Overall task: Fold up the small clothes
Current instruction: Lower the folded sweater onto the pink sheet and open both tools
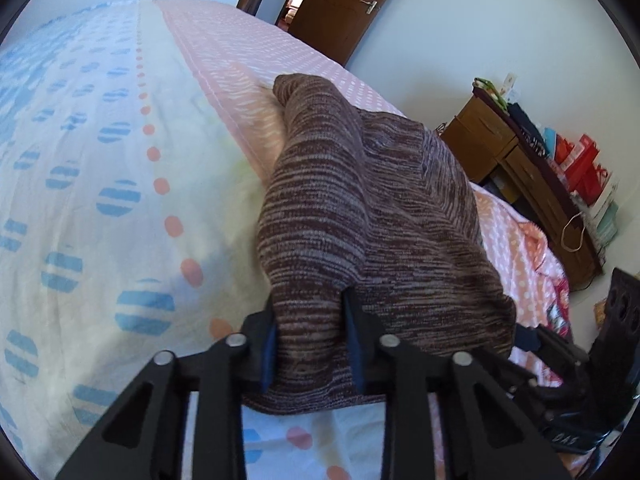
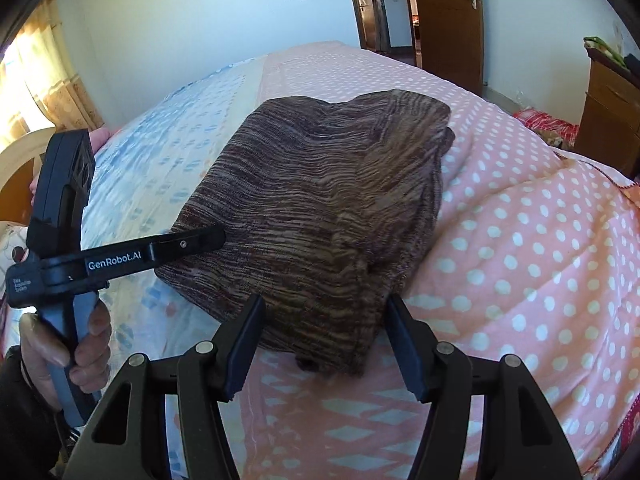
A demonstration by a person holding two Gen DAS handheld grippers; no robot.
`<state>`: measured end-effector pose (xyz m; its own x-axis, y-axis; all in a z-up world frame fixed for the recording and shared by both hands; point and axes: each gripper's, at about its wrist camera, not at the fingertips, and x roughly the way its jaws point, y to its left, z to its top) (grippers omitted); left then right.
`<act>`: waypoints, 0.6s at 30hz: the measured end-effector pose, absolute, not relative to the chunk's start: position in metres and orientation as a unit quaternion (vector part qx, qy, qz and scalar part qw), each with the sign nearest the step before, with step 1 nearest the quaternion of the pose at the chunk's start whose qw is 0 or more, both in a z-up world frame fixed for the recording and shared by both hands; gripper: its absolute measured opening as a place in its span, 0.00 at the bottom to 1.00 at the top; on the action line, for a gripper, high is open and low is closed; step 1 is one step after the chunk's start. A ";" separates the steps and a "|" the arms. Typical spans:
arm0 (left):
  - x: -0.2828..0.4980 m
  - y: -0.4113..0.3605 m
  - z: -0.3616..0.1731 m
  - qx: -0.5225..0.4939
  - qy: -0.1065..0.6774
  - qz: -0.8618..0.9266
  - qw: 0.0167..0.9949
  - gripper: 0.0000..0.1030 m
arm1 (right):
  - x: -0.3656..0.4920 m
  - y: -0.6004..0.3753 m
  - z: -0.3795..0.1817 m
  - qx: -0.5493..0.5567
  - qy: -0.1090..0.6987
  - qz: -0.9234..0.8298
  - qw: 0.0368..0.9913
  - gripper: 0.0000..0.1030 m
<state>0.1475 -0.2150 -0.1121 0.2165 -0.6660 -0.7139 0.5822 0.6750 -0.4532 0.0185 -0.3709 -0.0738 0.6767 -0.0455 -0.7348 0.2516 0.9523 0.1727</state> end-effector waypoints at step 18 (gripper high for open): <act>0.128 -0.188 -0.105 -0.094 0.510 -0.434 0.737 0.16 | 0.001 -0.368 -0.048 0.138 0.434 -0.043 0.889 0.16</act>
